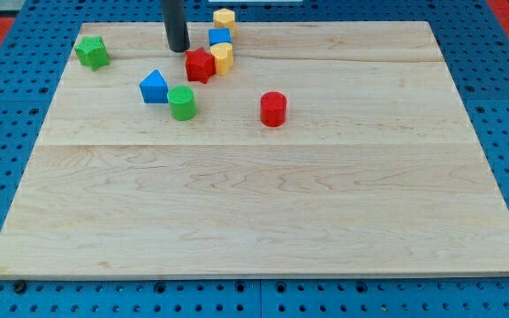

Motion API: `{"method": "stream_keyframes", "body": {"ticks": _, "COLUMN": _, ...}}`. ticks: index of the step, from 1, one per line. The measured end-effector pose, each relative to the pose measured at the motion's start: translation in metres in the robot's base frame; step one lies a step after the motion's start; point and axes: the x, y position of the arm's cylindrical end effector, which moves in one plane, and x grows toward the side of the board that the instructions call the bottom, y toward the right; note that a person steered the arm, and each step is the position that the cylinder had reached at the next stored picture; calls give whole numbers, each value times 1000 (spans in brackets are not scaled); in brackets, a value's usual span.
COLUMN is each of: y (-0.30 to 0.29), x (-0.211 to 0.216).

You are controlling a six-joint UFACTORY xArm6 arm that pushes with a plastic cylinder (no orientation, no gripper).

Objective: Move the blue triangle to the bottom of the yellow heart

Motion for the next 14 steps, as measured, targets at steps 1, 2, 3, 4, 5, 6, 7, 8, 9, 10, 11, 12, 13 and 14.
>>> {"method": "stream_keyframes", "body": {"ticks": 1, "y": 29, "x": 35}}
{"method": "stream_keyframes", "body": {"ticks": 2, "y": 66, "x": 76}}
{"method": "stream_keyframes", "body": {"ticks": 3, "y": 92, "x": 123}}
{"method": "stream_keyframes", "body": {"ticks": 4, "y": 32, "x": 177}}
{"method": "stream_keyframes", "body": {"ticks": 5, "y": -82, "x": 223}}
{"method": "stream_keyframes", "body": {"ticks": 6, "y": -114, "x": 148}}
{"method": "stream_keyframes", "body": {"ticks": 7, "y": -104, "x": 79}}
{"method": "stream_keyframes", "body": {"ticks": 8, "y": -70, "x": 67}}
{"method": "stream_keyframes", "body": {"ticks": 9, "y": -60, "x": 101}}
{"method": "stream_keyframes", "body": {"ticks": 10, "y": -32, "x": 94}}
{"method": "stream_keyframes", "body": {"ticks": 11, "y": -1, "x": 72}}
{"method": "stream_keyframes", "body": {"ticks": 12, "y": 29, "x": 69}}
{"method": "stream_keyframes", "body": {"ticks": 13, "y": 23, "x": 69}}
{"method": "stream_keyframes", "body": {"ticks": 14, "y": 4, "x": 65}}
